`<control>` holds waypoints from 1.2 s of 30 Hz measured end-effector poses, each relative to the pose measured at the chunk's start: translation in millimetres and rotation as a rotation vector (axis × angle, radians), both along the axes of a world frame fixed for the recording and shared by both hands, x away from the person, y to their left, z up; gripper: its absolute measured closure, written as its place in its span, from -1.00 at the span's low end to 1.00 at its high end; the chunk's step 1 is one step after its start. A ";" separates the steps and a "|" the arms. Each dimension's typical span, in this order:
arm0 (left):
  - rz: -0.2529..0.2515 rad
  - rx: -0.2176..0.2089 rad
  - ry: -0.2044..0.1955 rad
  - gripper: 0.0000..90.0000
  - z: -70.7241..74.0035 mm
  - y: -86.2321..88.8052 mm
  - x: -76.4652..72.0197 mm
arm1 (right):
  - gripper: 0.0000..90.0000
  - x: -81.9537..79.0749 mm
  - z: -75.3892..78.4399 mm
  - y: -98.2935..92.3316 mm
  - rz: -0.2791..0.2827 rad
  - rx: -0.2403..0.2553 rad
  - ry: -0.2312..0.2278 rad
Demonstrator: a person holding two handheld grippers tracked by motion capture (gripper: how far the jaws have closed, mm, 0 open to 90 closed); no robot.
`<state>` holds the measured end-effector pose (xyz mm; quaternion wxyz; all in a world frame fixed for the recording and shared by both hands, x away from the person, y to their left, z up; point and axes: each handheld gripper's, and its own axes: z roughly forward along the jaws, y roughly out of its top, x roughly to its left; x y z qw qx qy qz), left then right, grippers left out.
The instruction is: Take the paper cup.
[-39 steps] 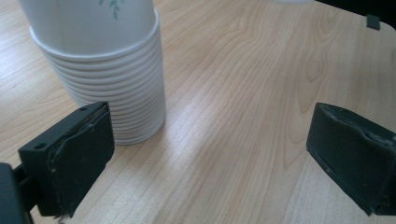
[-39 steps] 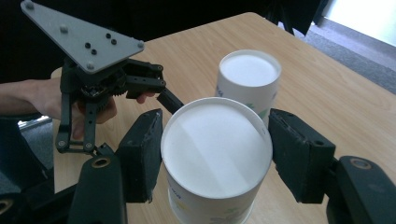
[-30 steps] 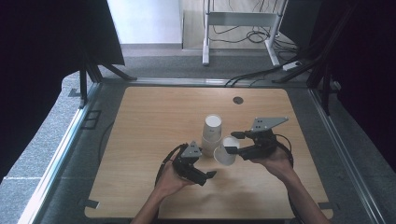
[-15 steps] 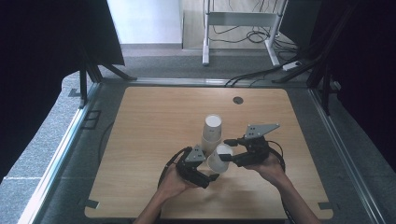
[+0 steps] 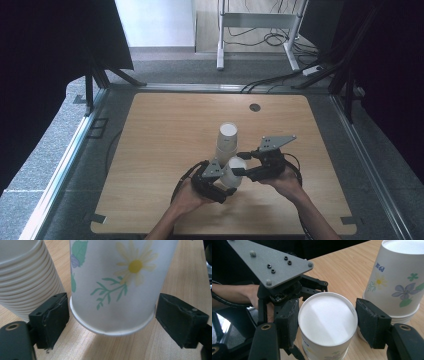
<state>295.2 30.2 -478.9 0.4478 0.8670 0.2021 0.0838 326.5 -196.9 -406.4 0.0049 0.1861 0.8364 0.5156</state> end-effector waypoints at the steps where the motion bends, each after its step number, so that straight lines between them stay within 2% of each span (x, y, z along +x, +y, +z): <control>1: -0.001 0.000 0.000 -0.71 -0.4 -0.3 0.0 | -0.16 -0.1 -0.3 0.1 0.001 0.001 0.002; 15: -0.009 -0.013 0.004 -0.57 -3.6 -1.6 0.2 | -0.16 0.0 -1.5 -0.8 0.008 0.019 0.014; 21: -0.013 -0.010 0.000 -0.40 -3.2 -1.2 -0.4 | -0.17 0.4 -1.6 -2.0 0.009 0.017 0.015; 26: -0.017 0.003 0.004 -0.30 -1.9 -0.9 0.2 | -0.17 0.5 -1.4 -1.8 0.006 0.007 0.018; 34: -0.034 0.044 0.016 -0.25 1.5 -0.8 0.8 | -0.19 0.4 -1.2 -0.9 0.017 -0.006 0.021; 36: -0.041 0.066 0.014 -0.24 2.3 -0.7 0.8 | -0.31 0.6 -0.2 -1.1 0.019 -0.001 0.025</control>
